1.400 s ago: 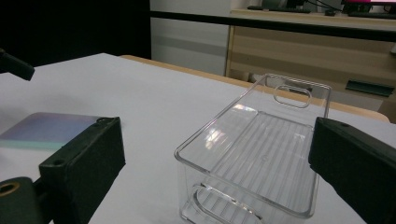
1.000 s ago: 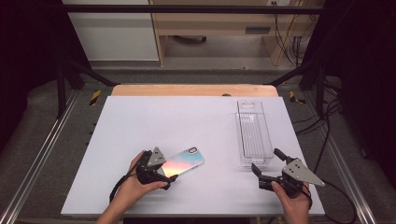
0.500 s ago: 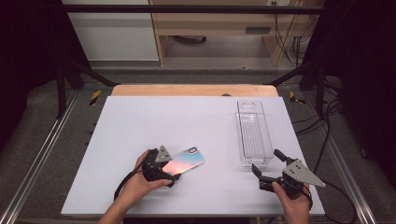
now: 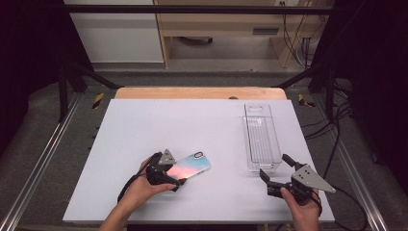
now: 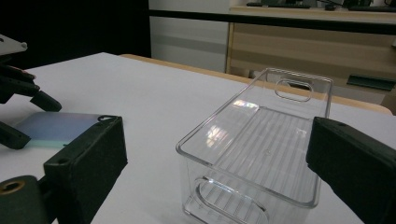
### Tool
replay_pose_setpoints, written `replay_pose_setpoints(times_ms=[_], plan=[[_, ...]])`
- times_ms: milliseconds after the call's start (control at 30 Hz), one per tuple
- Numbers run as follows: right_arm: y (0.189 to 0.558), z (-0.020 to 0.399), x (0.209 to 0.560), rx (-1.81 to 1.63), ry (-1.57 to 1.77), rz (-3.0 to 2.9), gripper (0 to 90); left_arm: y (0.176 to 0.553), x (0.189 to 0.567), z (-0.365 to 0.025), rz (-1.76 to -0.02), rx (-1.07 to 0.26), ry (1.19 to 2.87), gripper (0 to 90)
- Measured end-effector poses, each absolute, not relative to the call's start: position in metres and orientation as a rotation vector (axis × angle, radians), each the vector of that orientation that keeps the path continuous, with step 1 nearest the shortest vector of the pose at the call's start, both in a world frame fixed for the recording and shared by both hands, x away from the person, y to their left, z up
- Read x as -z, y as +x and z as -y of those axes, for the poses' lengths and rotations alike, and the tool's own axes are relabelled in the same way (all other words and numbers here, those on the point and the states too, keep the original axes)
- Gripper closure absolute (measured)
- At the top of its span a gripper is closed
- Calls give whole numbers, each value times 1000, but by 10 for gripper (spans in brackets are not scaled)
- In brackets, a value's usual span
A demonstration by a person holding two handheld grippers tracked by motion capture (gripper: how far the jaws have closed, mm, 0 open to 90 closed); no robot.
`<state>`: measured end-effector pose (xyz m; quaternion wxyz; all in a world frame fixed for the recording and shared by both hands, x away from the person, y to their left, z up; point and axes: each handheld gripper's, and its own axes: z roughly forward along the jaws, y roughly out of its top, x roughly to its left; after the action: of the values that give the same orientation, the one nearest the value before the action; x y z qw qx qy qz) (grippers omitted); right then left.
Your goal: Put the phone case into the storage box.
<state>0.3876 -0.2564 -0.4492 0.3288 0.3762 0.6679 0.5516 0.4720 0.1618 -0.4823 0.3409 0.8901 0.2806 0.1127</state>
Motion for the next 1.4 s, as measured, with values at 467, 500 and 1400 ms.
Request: replay_pose_setpoints(times_ms=[467, 500, 1400], plan=[[387, 257, 450, -1443, 984, -1748, 57, 467, 477, -160, -724, -310, 2325, 167], [387, 257, 450, -1443, 980, -1746, 56, 466, 476, -160, -722, -315, 2320, 167], [384, 249, 448, -1452, 928, -1765, 53, 452, 462, -183, -739, -393, 2013, 168]])
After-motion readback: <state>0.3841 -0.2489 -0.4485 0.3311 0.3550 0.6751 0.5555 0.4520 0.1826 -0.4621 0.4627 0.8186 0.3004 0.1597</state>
